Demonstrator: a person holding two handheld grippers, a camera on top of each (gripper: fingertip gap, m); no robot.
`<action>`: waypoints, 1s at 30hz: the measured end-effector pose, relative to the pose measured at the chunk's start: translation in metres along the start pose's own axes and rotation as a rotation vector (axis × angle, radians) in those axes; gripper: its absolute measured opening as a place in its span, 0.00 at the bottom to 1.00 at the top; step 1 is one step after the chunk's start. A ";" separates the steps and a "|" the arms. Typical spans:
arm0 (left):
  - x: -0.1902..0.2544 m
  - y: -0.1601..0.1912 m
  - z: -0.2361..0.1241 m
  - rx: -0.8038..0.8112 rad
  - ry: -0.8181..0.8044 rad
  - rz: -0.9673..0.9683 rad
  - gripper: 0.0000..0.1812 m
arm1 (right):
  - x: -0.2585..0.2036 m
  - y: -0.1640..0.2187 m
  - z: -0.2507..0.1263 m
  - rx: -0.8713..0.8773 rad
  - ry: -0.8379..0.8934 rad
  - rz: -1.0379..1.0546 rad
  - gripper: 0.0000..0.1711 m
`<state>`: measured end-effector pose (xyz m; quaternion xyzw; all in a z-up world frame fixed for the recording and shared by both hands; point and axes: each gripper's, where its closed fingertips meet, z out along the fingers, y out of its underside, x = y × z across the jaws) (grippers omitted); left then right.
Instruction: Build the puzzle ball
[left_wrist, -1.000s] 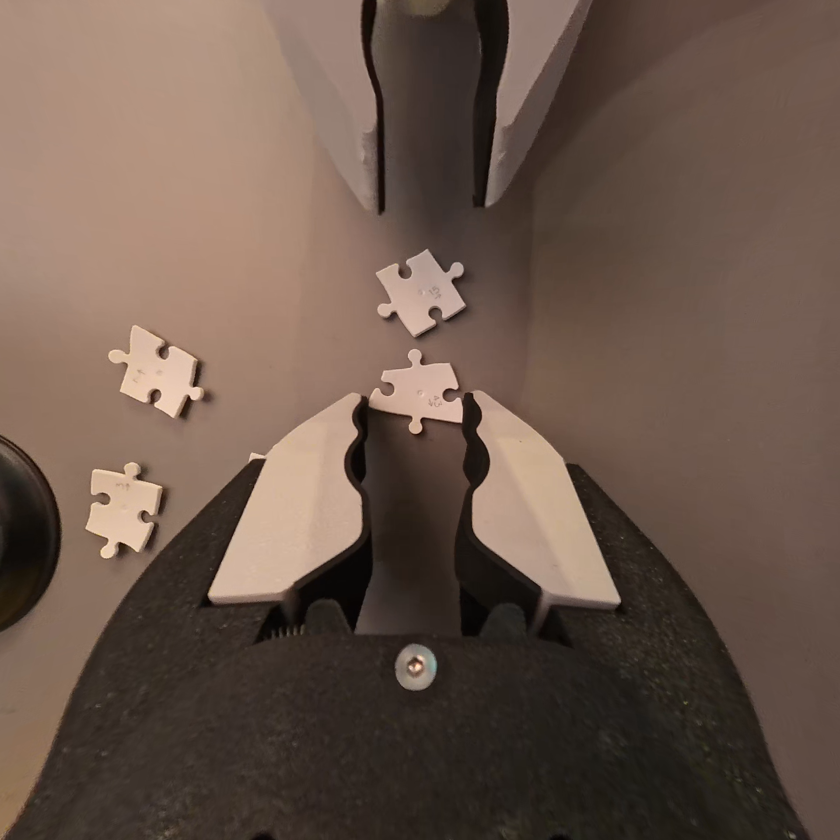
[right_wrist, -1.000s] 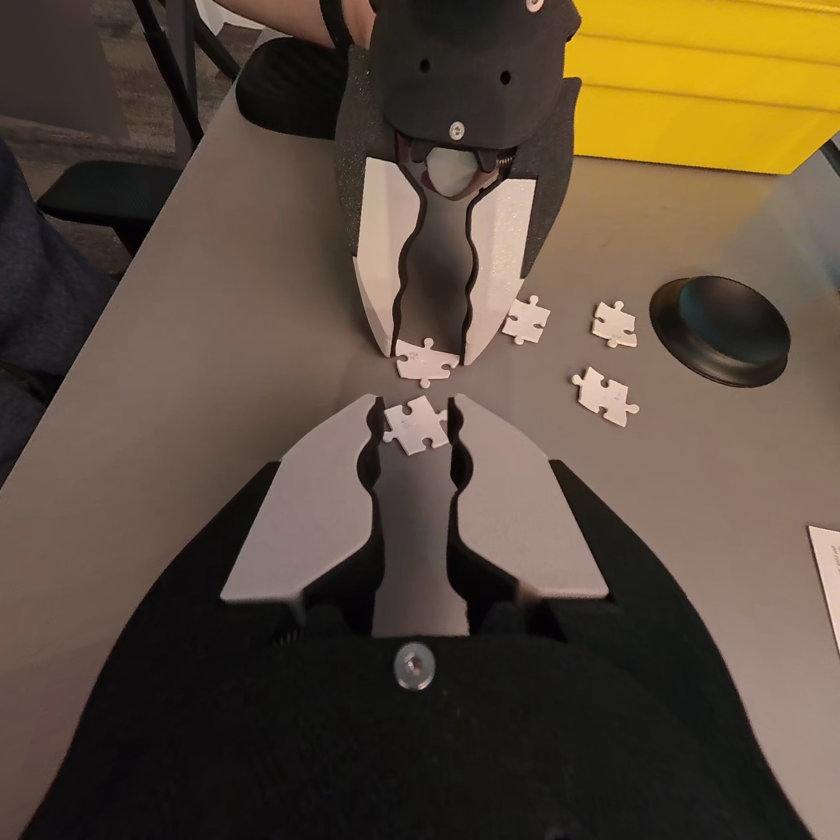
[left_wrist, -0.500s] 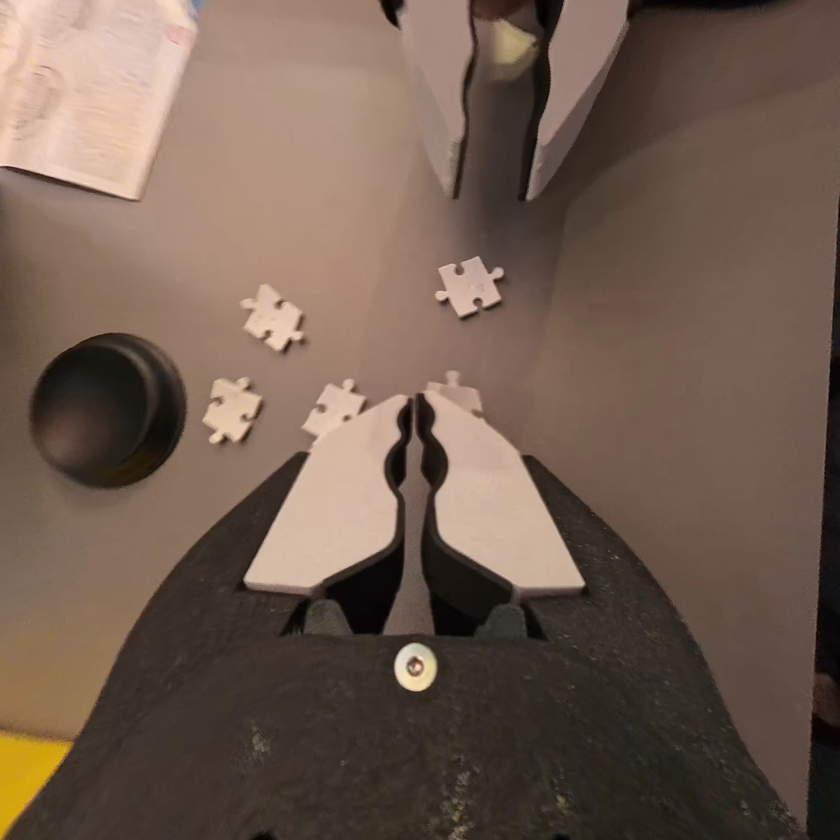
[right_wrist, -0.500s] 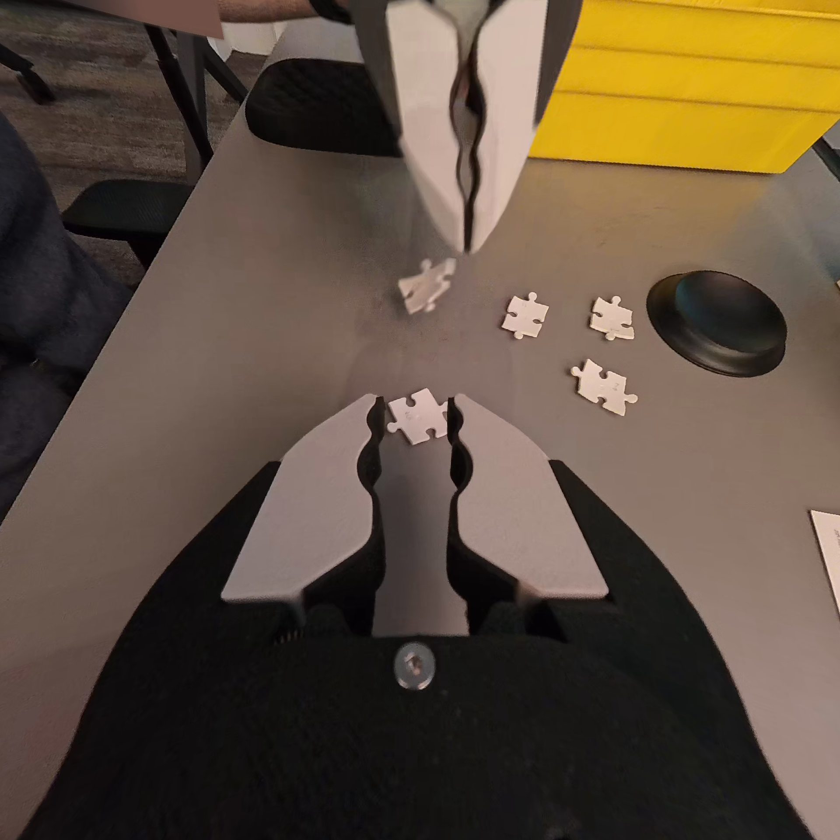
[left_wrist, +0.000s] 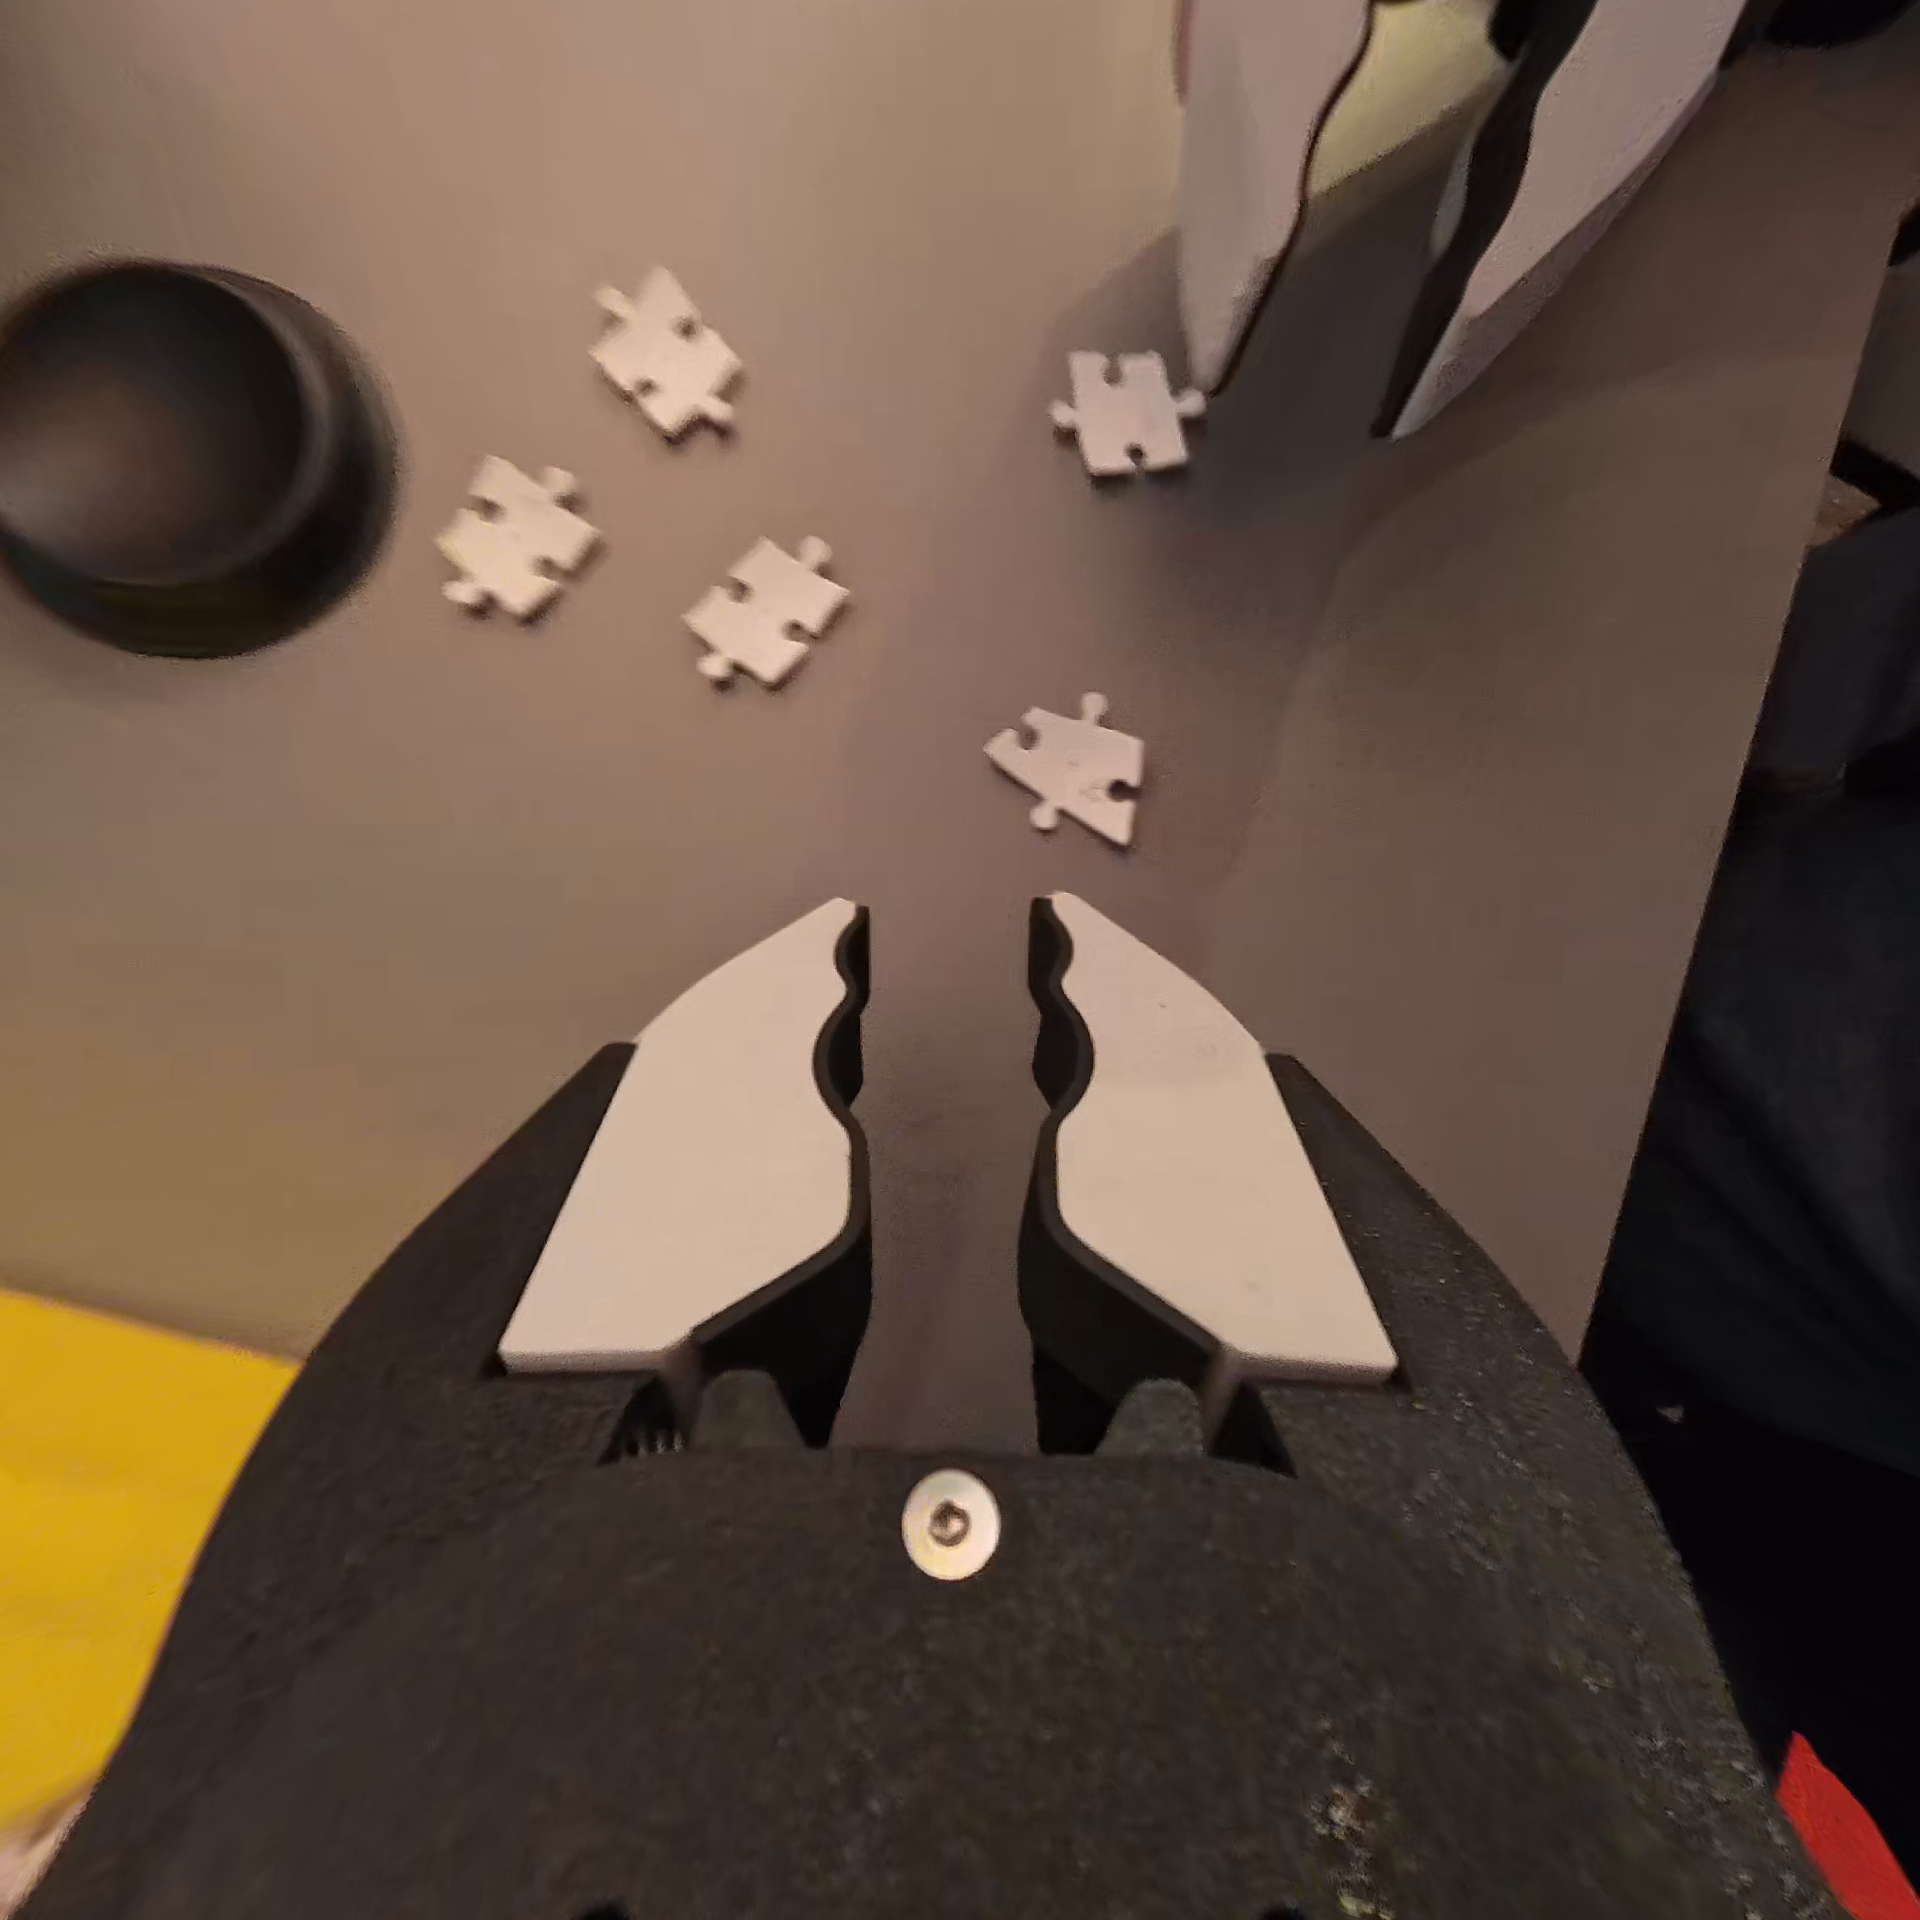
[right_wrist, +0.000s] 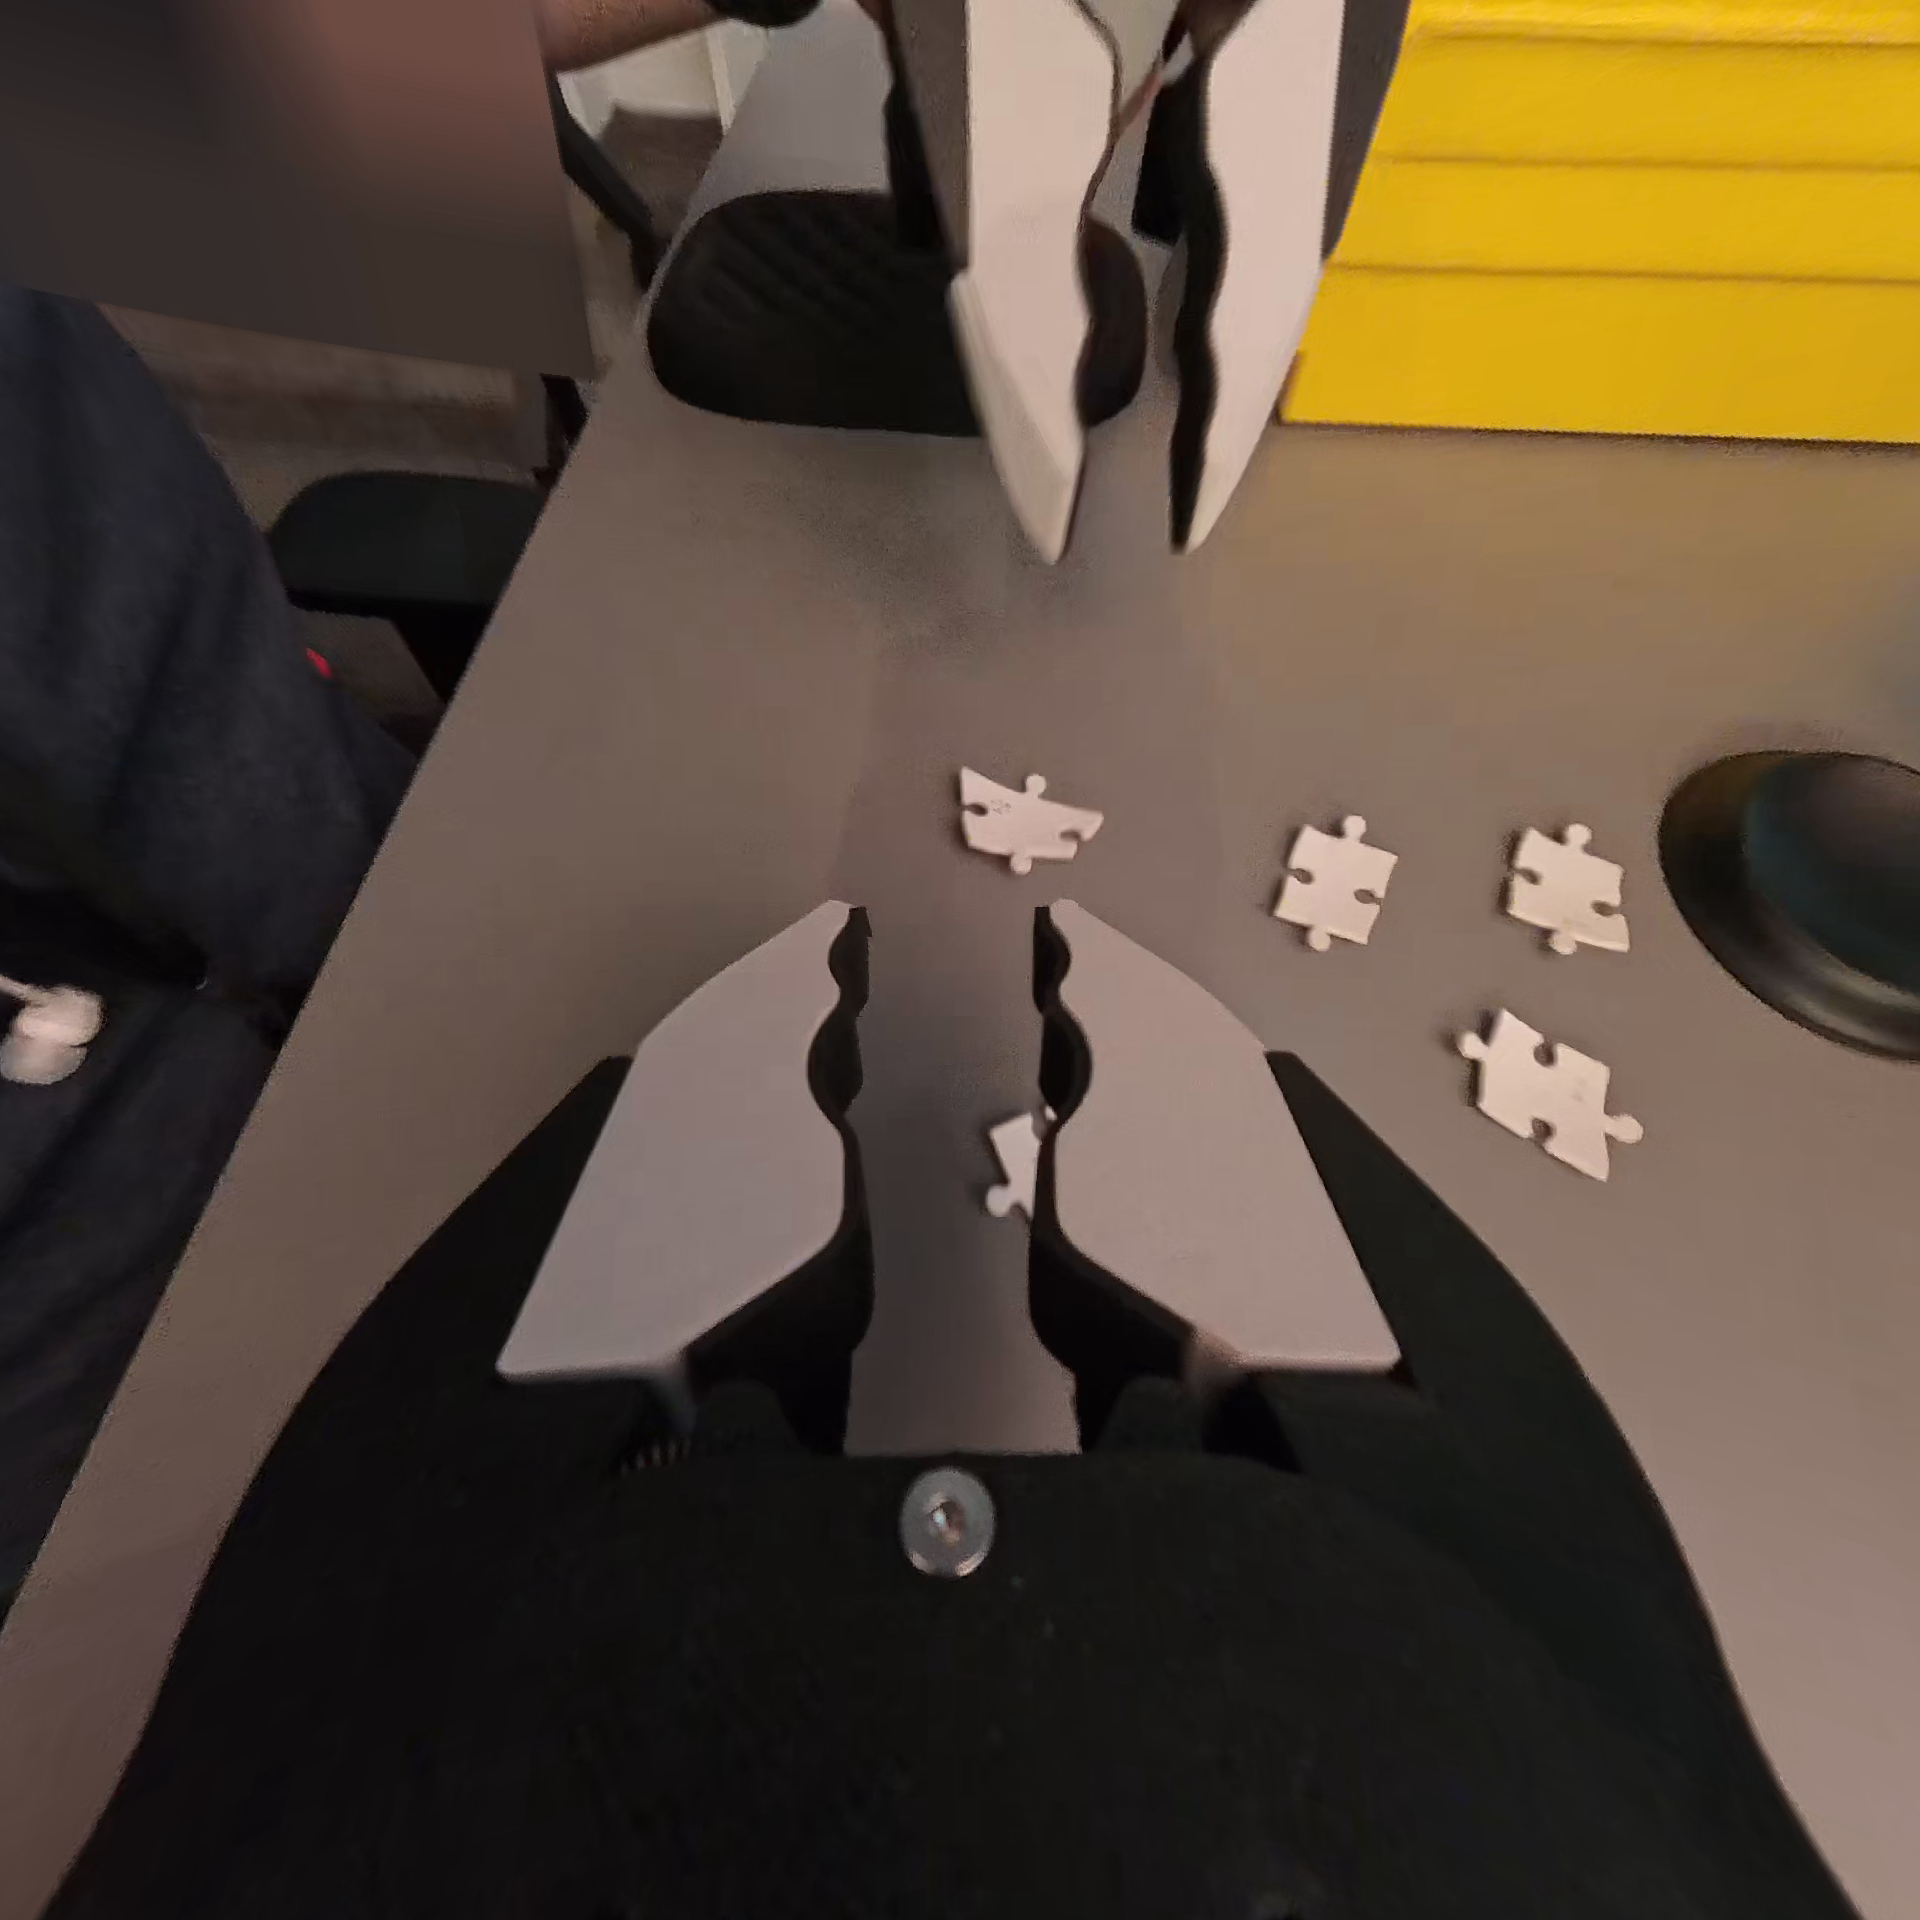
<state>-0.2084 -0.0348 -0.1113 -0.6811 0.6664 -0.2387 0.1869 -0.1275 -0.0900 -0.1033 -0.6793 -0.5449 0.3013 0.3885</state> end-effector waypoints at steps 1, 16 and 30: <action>0.007 0.005 0.010 -0.023 0.018 -0.002 0.18 | 0.000 0.001 0.008 -0.036 0.018 -0.004 0.19; 0.022 0.000 0.051 -0.017 0.083 -0.181 0.18 | 0.016 0.019 0.055 -0.273 -0.053 0.008 0.21; 0.015 -0.004 0.058 -0.015 -0.034 -0.118 0.05 | 0.013 0.023 0.063 -0.255 0.007 -0.002 0.12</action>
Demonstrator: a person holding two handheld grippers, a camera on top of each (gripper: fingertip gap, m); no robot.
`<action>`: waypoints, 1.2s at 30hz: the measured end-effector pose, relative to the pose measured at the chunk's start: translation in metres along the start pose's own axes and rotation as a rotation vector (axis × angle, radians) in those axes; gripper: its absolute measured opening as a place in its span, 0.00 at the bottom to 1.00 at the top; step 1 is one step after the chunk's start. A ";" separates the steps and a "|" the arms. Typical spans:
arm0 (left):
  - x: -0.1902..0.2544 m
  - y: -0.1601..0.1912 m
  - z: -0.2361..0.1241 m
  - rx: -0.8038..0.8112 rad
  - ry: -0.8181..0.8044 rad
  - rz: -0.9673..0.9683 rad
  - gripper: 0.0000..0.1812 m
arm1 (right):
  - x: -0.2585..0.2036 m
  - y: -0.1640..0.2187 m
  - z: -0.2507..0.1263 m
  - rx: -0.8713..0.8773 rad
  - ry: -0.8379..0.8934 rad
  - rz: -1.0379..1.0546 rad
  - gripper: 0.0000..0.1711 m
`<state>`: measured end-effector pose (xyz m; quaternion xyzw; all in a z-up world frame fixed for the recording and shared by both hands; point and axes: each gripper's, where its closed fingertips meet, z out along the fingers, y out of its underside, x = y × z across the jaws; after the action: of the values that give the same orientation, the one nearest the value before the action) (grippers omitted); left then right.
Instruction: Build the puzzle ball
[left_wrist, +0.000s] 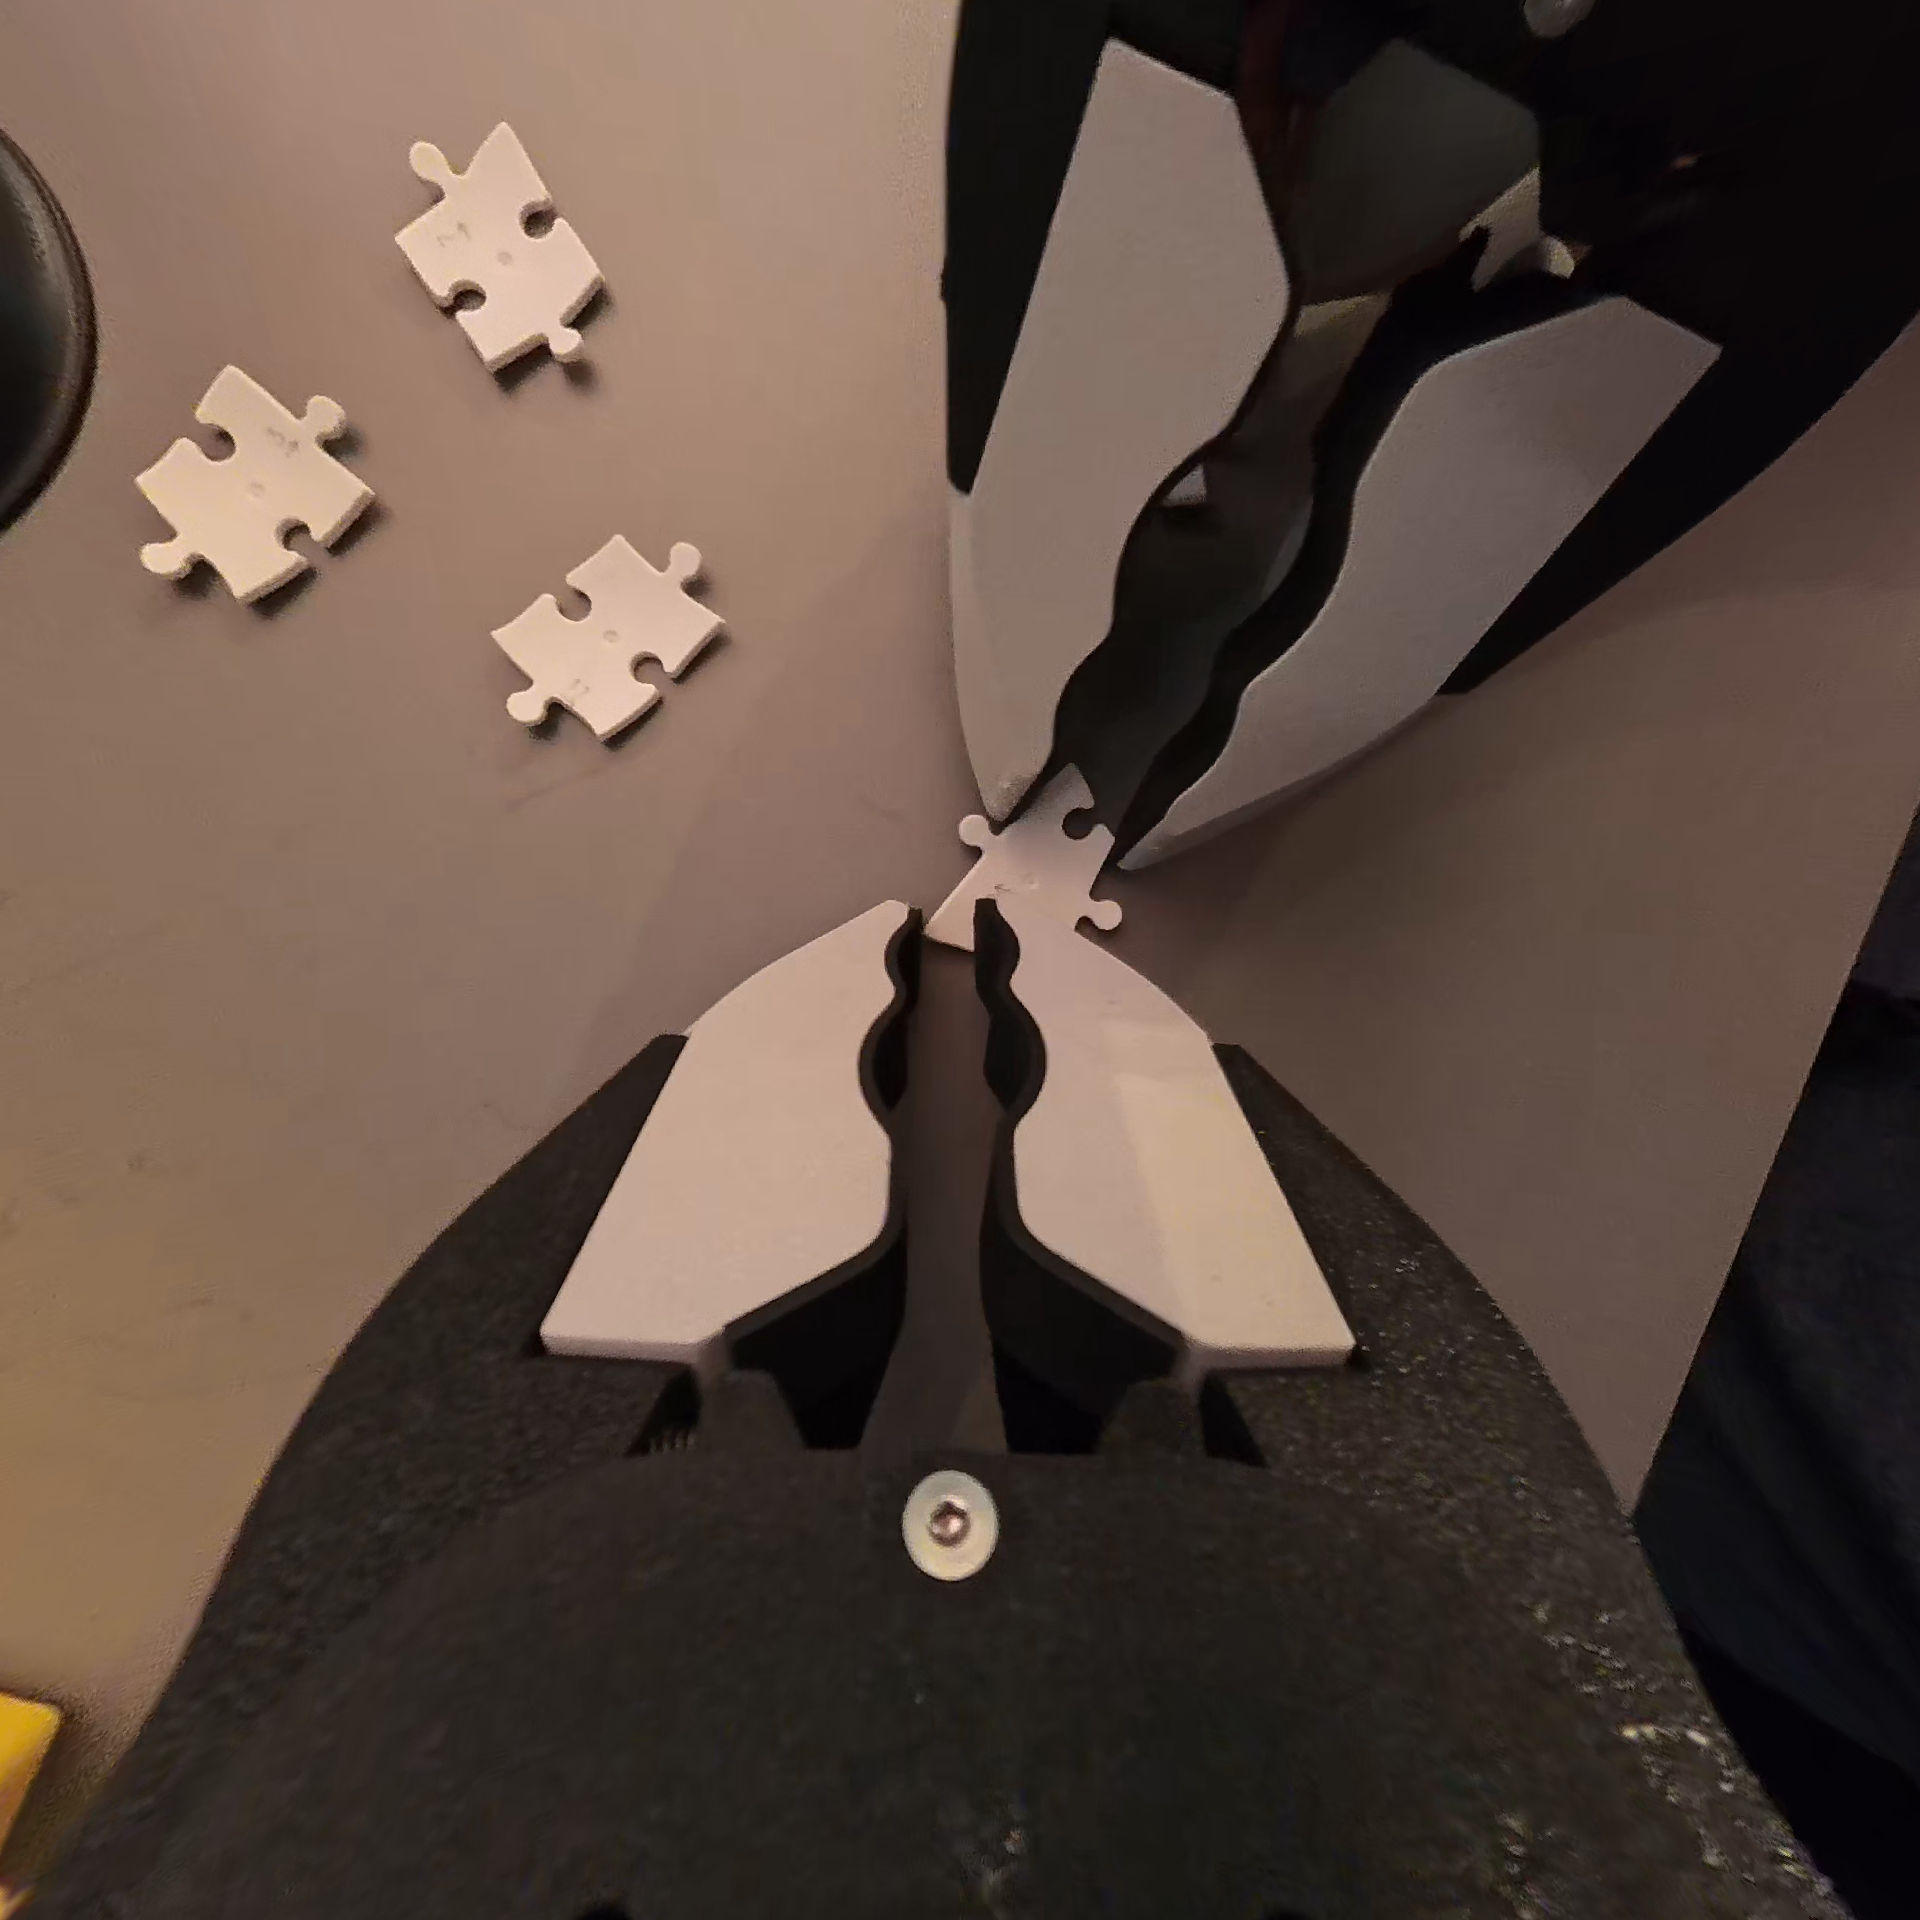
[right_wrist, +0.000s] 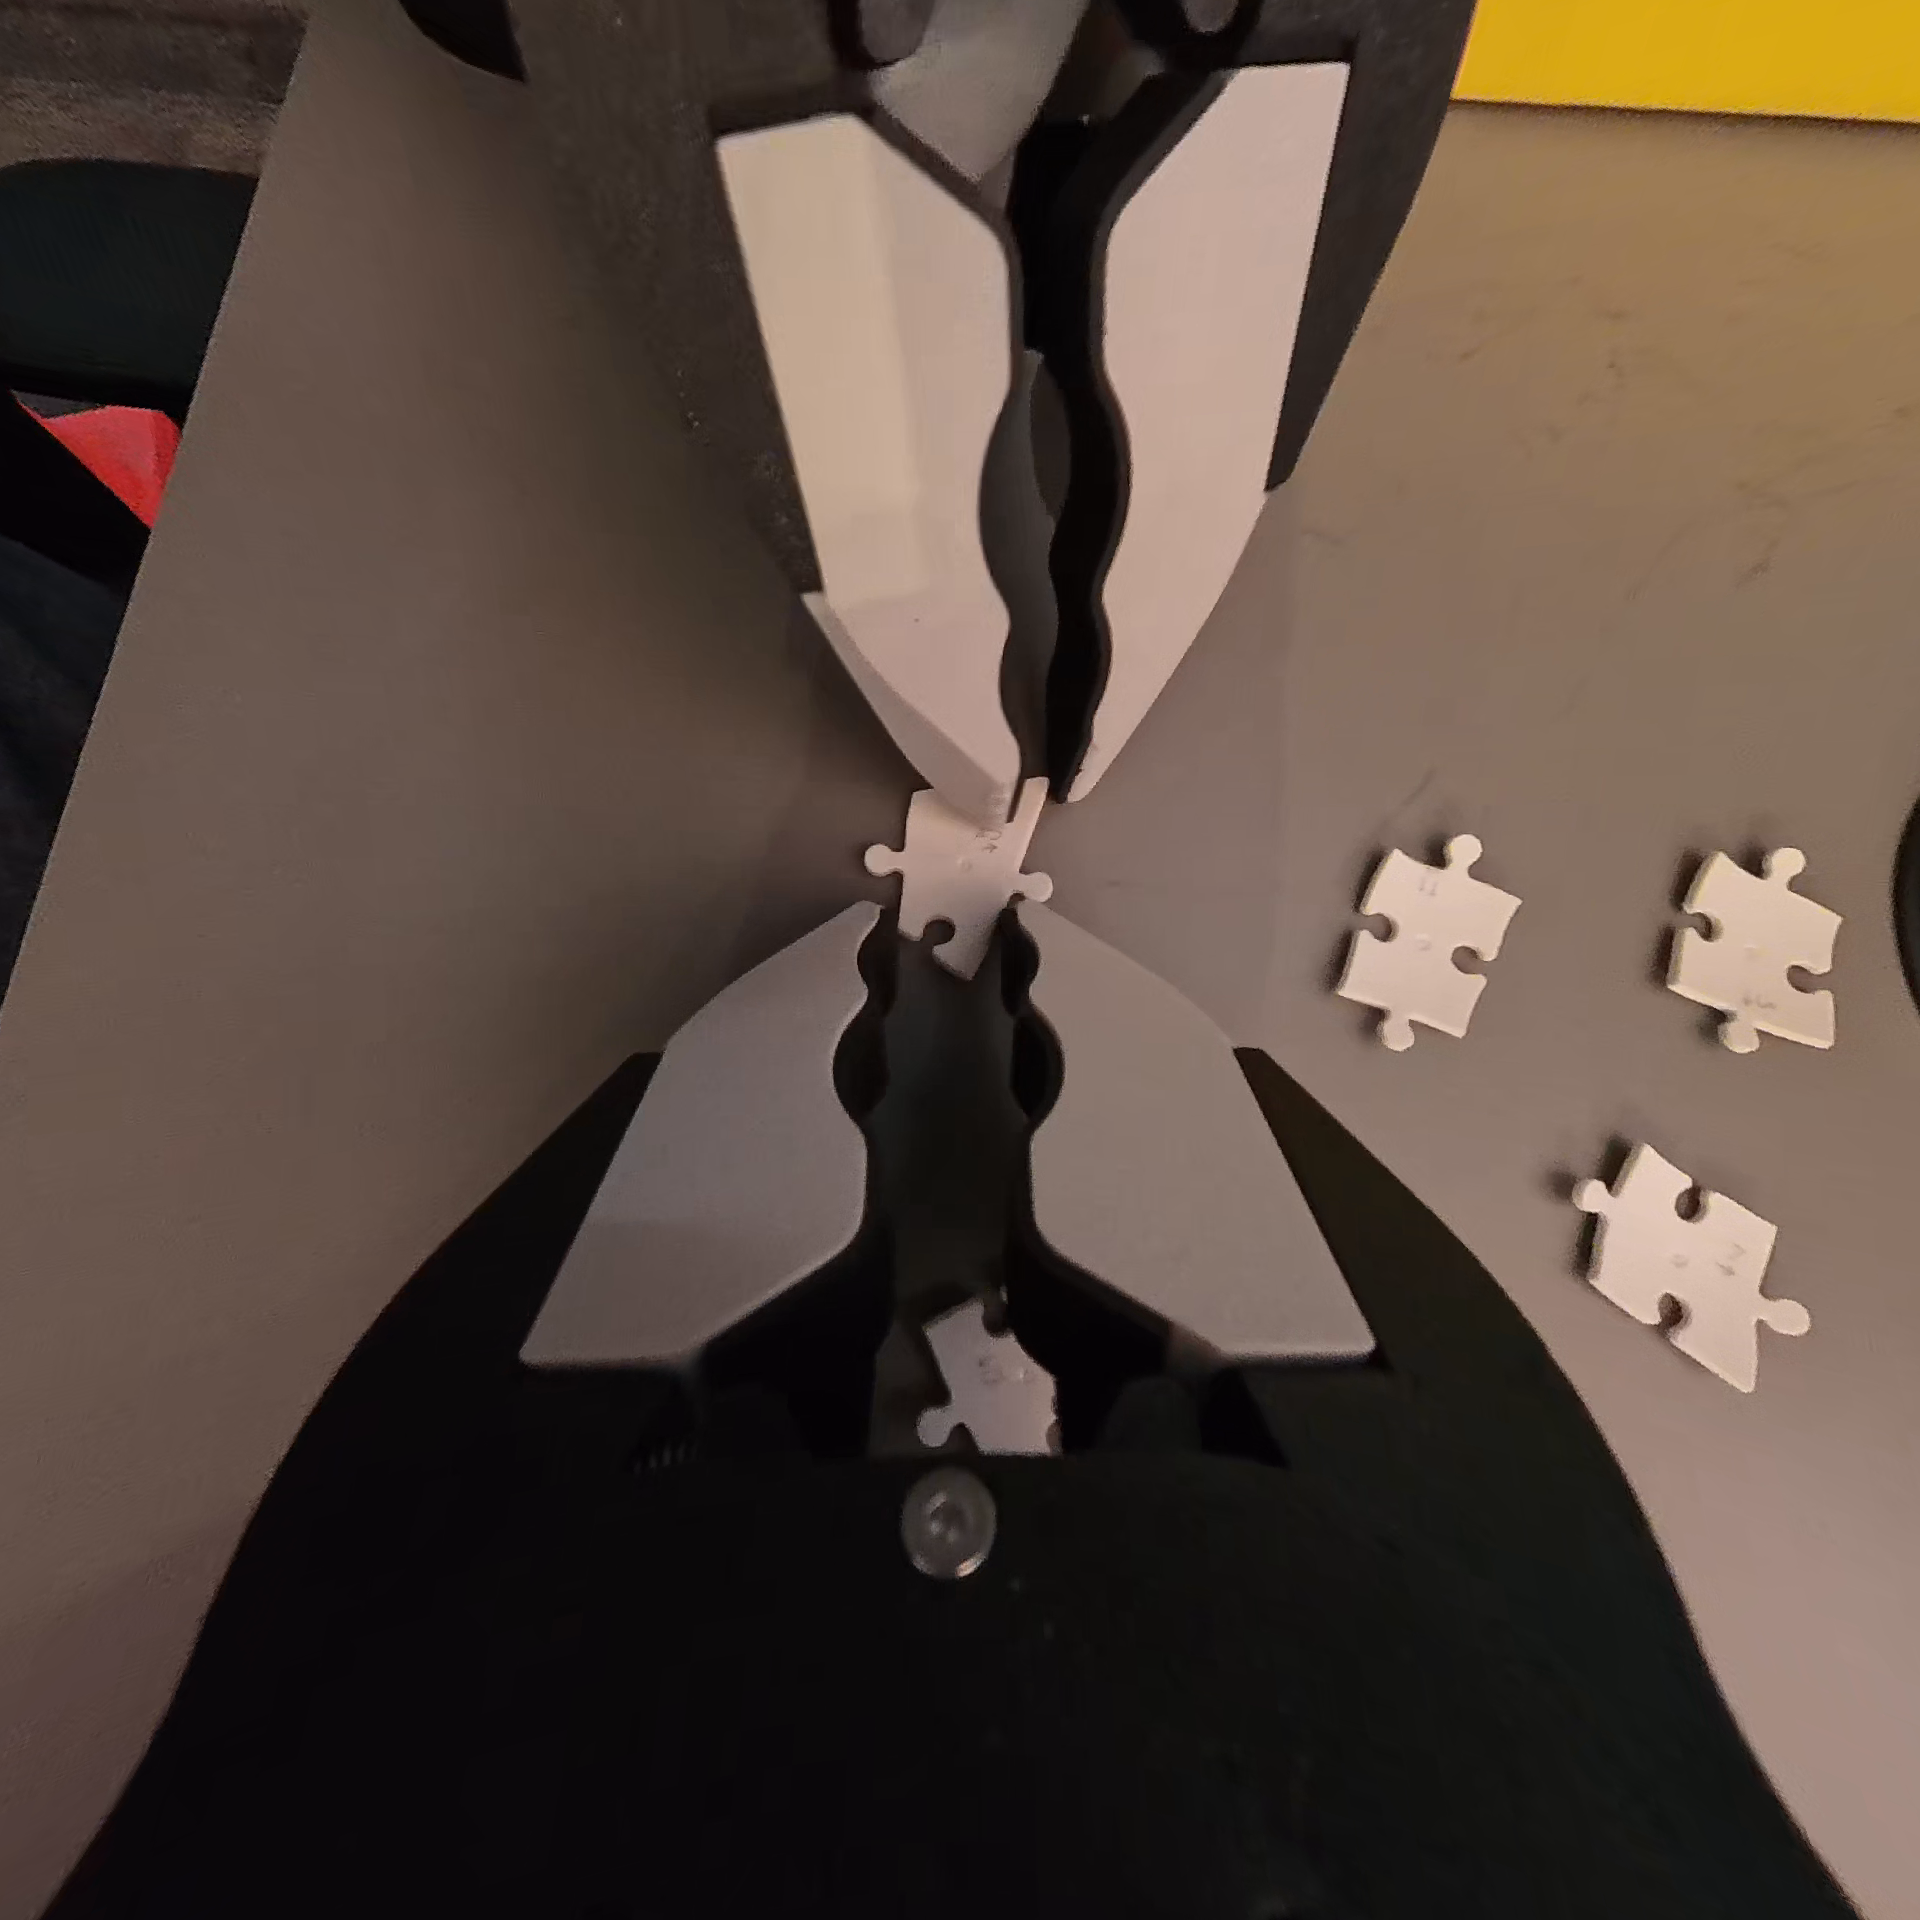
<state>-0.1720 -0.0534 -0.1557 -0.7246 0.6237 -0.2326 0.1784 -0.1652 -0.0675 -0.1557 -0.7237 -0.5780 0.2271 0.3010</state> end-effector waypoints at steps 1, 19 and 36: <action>0.001 0.000 0.000 0.012 0.013 -0.014 0.05 | 0.000 0.000 0.000 0.005 0.001 0.000 0.12; 0.014 0.000 -0.004 0.024 0.248 0.006 0.17 | -0.009 -0.007 -0.005 0.039 0.224 -0.408 0.11; -0.006 -0.001 -0.047 -0.027 0.215 -0.082 0.01 | 0.003 -0.026 -0.039 0.235 0.281 -0.292 0.16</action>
<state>-0.1982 -0.0459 -0.1173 -0.7226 0.6122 -0.3076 0.0913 -0.1565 -0.0675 -0.1095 -0.6169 -0.5987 0.1438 0.4902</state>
